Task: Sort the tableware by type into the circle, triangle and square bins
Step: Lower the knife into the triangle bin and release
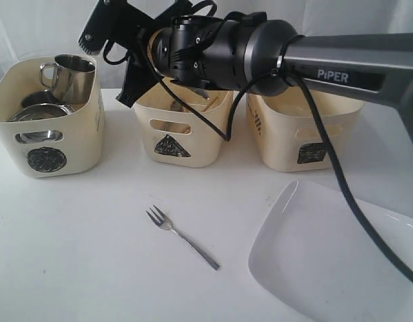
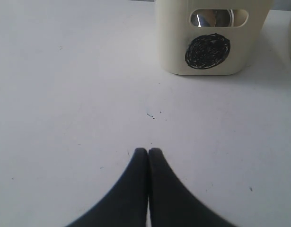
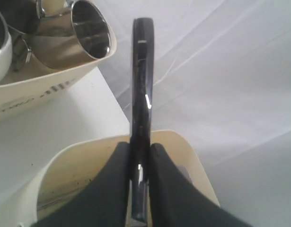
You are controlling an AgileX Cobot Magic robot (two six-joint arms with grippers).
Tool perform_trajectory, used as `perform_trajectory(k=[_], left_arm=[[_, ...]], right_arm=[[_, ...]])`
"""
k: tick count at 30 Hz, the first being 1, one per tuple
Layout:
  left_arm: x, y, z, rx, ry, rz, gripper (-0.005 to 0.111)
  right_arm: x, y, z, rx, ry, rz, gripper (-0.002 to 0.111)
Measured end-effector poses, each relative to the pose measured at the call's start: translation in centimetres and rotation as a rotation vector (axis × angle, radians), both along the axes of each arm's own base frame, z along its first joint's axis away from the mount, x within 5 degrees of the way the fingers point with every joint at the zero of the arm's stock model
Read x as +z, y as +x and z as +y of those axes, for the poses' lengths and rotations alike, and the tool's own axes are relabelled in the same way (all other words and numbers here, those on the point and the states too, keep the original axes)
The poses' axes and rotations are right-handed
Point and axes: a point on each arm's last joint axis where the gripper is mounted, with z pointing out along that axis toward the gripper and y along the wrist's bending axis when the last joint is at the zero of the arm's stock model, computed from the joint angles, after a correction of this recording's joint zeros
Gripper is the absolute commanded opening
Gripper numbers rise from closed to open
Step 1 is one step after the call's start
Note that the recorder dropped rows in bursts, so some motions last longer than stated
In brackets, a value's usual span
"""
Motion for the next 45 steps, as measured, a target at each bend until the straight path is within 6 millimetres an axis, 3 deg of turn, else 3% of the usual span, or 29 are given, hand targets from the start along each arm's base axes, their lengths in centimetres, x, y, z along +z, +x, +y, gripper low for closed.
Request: perform_trajectory(k=[6,14,19,26,39,45], left_arm=[[0.0,0.0,0.0,0.0,0.0,0.0,0.0],[0.0,0.0,0.0,0.0,0.0,0.0,0.0],[0.0,0.0,0.0,0.0,0.0,0.0,0.0],[0.0,0.0,0.0,0.0,0.0,0.0,0.0],[0.0,0.0,0.0,0.0,0.0,0.0,0.0],[0.0,0.0,0.0,0.0,0.0,0.0,0.0]], right_arm=[[-0.6,0.7,-1.0,-0.052,-0.016,0.018,0.0],[-3.1,2.0,-1.8,-0.095,-0.045,0.063,0.0],[-3.1,2.0,-1.8,-0.082,-0.038,0.059,0.006],[-3.1,2.6,-2.9,-0.112,-0.028,0.063,0.033],[-3.3,2.8,-3.9,-0.191,-0.053,0.081,0.034],[-0.9,1.0,-3.9,-0.314,-0.007,0.121,0.034]])
